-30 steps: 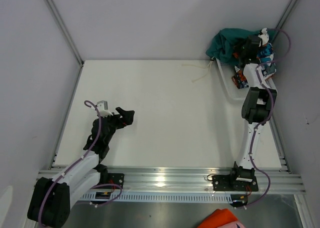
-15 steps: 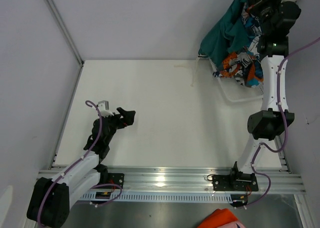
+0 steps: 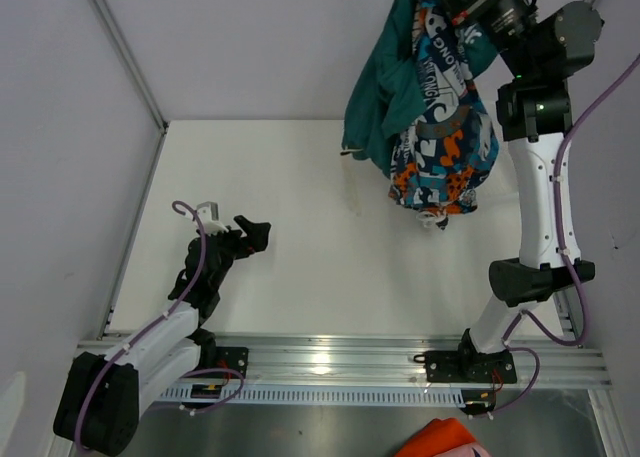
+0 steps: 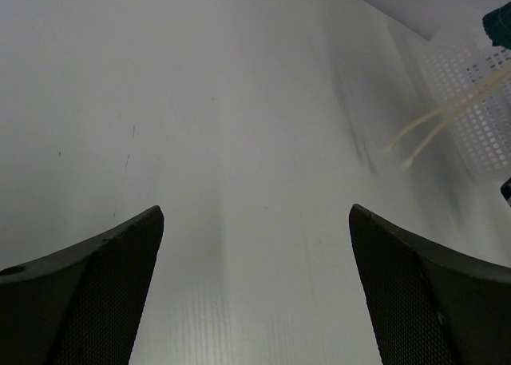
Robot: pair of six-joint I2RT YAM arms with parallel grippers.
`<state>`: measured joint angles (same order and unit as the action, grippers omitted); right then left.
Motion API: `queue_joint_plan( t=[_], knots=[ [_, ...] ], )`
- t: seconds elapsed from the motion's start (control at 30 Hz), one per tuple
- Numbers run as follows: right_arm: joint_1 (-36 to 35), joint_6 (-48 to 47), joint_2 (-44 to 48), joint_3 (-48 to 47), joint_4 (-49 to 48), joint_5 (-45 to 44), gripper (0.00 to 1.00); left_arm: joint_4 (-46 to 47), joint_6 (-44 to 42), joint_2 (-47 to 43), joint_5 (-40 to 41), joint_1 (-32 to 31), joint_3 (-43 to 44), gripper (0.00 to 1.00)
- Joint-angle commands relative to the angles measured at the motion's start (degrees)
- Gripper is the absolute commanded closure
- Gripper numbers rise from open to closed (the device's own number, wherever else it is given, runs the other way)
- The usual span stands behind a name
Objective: Fold and stack the shorts
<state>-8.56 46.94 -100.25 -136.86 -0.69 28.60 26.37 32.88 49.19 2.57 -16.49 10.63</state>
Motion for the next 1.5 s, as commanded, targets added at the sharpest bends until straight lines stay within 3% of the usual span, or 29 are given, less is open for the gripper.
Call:
queue_joint_plan(
  t=[0.0,0.2,0.33,0.37,0.5,0.57,0.6,0.63,0.67,0.7,0.77,0.87,0.97,1.13,1.33,1.47],
  knots=[
    [-6.27,0.71,2.86,-3.24,-2.57,2.43,1.00,0.70,-1.33,-1.29,1.12,-0.38,2.29,0.01],
    [-11.57,-0.80,0.50,-0.61,0.34,1.11,1.00,-0.96,-1.33,-3.74,2.44,-0.38,2.20,0.01],
    [-12.18,3.86,-4.41,3.18,0.59,4.26,1.00,-2.99,-1.07,-6.56,4.98,-0.38,1.85,0.01],
    [-12.36,3.60,-9.56,1.26,3.73,5.75,1.00,-3.43,-0.98,-7.35,6.21,-0.38,1.59,0.01],
    [-15.43,3.33,-26.70,-22.71,14.65,18.31,1.00,-3.87,-0.63,-10.42,7.45,-0.38,0.71,0.01],
    [-15.18,5.00,-27.64,-22.07,13.27,22.46,0.78,-4.05,-0.63,-10.61,7.54,-0.38,0.70,0.01],
    [-13.87,3.79,-24.33,-12.74,11.78,21.33,0.45,-4.39,-0.80,-10.61,7.63,-0.38,0.97,0.01],
    [-13.86,3.78,-21.86,-6.73,10.98,19.58,0.44,-4.83,-0.80,-10.43,7.71,-0.38,1.14,0.01],
    [-11.51,3.25,-19.05,-0.58,8.80,17.22,0.22,-5.10,-0.89,-10.17,7.98,-0.38,1.23,0.01],
    [-10.26,1.07,-14.15,4.79,8.60,14.84,0.13,-5.36,-0.72,-10.17,7.98,-0.38,1.41,0.01],
    [-7.54,-3.58,-11.65,11.34,13.23,6.15,0.07,-5.36,-0.72,-9.90,7.80,-0.47,1.49,0.01],
    [-2.70,-14.04,-10.76,11.26,29.99,-5.01,0.07,-4.84,-0.54,-9.29,7.54,-0.38,1.41,0.01],
    [-0.67,-23.36,-10.06,13.71,36.70,-16.97,0.07,-4.49,-0.37,-8.50,7.01,-0.47,1.67,0.01],
    [-0.93,-34.78,-11.71,16.80,41.46,-35.42,0.15,-3.87,-0.45,-7.62,6.49,-0.47,1.76,0.01],
    [-1.64,-40.95,-18.40,15.66,44.98,-42.90,0.25,-3.52,-0.54,-7.44,6.22,-0.47,1.50,0.01],
    [-2.69,-43.86,-20.25,18.20,42.27,-47.58,0.31,-3.26,-0.63,-7.00,6.13,-0.47,1.41,0.01]
  ],
)
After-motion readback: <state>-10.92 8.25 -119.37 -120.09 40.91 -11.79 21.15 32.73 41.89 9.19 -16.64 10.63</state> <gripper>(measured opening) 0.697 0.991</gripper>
